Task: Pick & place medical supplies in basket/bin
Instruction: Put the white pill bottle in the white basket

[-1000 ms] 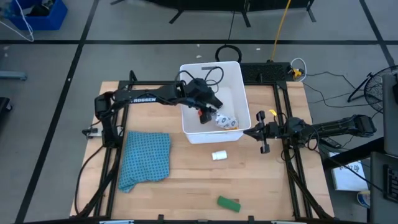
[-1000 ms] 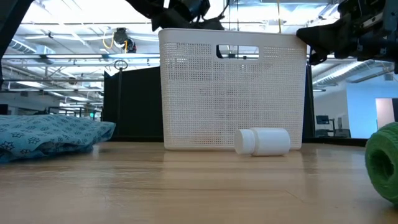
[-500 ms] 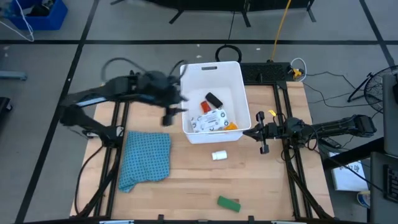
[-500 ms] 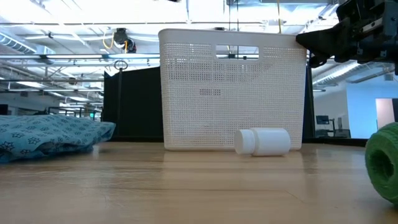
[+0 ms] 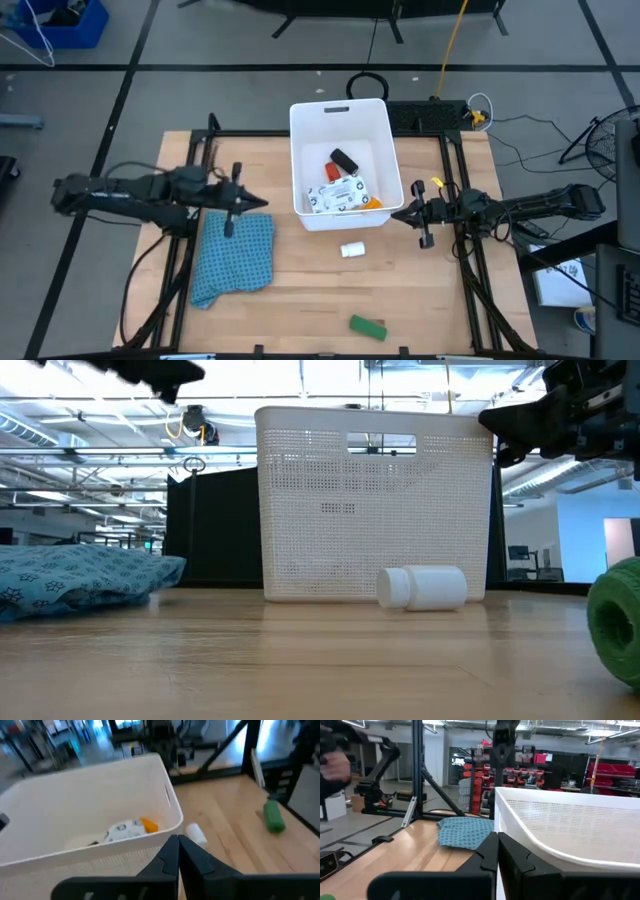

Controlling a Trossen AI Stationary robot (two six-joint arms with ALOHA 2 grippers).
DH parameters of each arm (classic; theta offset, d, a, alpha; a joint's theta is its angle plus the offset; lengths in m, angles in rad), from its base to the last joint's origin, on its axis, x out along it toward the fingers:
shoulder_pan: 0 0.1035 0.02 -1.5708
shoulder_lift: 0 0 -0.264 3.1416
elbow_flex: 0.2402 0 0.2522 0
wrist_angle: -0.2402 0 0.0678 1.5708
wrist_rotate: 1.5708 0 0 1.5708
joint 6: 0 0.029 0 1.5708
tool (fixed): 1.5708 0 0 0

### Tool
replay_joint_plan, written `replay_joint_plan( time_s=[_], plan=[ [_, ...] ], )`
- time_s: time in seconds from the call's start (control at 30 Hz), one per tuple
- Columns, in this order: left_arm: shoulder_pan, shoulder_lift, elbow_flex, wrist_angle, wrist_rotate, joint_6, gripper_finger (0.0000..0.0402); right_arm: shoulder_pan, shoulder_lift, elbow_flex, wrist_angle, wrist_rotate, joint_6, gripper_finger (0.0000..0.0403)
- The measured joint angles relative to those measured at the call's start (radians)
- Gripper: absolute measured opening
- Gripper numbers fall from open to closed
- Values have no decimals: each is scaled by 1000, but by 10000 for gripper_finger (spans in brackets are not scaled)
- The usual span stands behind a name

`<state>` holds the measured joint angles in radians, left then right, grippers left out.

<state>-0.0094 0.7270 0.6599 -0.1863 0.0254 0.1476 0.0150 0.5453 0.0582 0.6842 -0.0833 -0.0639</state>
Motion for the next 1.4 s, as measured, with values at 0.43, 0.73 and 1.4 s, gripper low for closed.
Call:
replay_joint_plan(
  time_s=[0.43, 0.73, 1.4],
  plan=[
    [-33, -291, -554, 525, -2, 7, 3, 0, 1, 0, 38, 1, 20, 0],
    [-33, -290, -643, 606, -68, 14, 13, 68, 20, 177, -49, -93, -29, 0],
    [-34, -289, -637, 603, -78, -105, 24, 383, 717, 721, -653, 294, 49, 243]
  ],
)
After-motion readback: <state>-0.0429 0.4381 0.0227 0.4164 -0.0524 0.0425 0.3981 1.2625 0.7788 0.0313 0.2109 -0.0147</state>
